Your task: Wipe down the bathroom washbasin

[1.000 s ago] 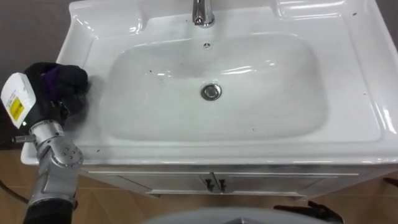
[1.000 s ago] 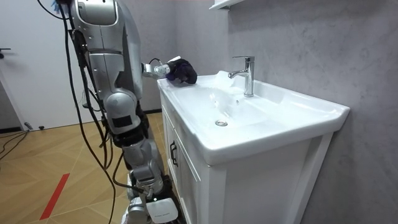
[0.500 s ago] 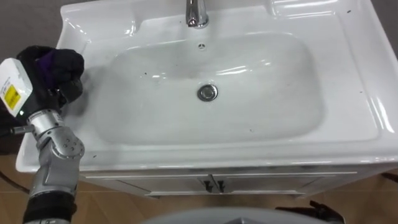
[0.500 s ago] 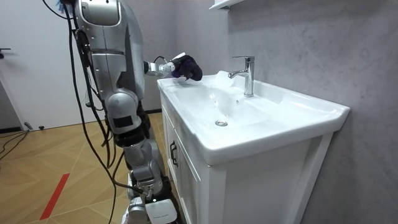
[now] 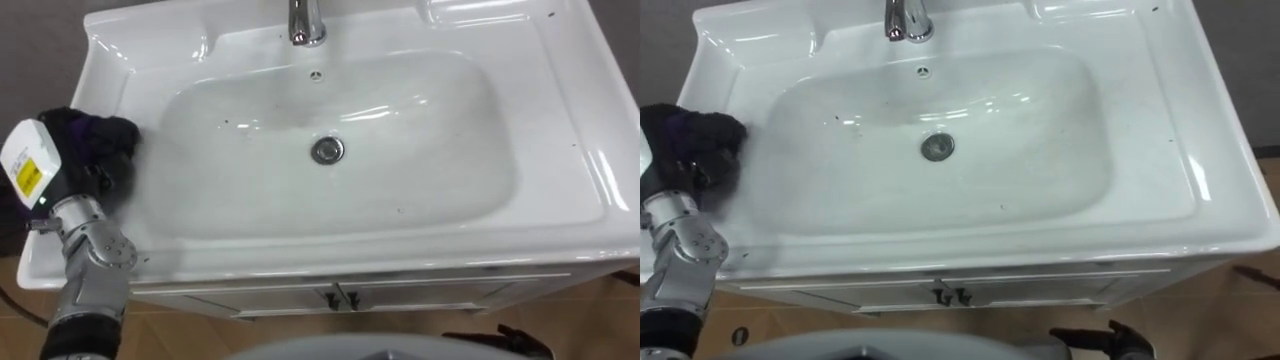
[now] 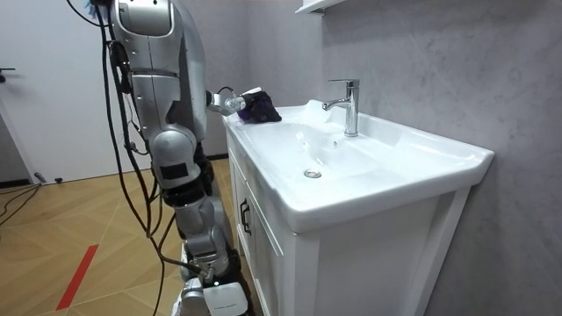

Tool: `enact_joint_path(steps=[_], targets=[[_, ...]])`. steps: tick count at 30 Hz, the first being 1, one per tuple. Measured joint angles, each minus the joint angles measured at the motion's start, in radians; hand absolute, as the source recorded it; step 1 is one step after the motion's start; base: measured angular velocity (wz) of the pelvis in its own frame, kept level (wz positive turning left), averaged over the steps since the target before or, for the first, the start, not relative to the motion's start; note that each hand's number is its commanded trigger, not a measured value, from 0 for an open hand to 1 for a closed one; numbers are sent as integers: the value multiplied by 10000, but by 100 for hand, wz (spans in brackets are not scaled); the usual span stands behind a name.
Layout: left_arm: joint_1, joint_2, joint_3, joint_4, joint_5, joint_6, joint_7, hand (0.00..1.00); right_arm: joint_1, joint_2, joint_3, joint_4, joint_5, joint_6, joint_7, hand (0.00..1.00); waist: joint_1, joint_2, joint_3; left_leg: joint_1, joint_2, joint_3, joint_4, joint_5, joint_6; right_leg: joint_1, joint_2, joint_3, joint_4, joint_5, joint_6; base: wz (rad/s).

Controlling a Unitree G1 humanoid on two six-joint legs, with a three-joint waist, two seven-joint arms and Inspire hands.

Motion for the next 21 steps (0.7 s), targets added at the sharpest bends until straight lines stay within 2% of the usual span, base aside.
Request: enact_joint_path(steps=[5, 11, 21], targets=[[0, 58, 25, 1, 28, 100, -24, 0, 1, -38, 2, -54, 28, 70, 15, 0, 144, 29, -32, 29, 4, 106, -21, 0, 0, -35, -10, 97, 47, 1, 1, -4], [0, 110, 43, -5, 1063, 151, -5, 0, 10, -43, -1, -50, 21, 70, -59, 0, 189, 66, -52, 44, 9, 98, -3, 0, 0, -37, -13, 90, 104, 1, 2, 0], [-2, 201, 346, -410, 1405, 215, 201, 0, 115, -53, -158, -31, 17, 77, -72, 0, 170, 136, -80, 50, 9, 65, 13, 1, 1, -28, -21, 3, 142, 1, 2, 2]])
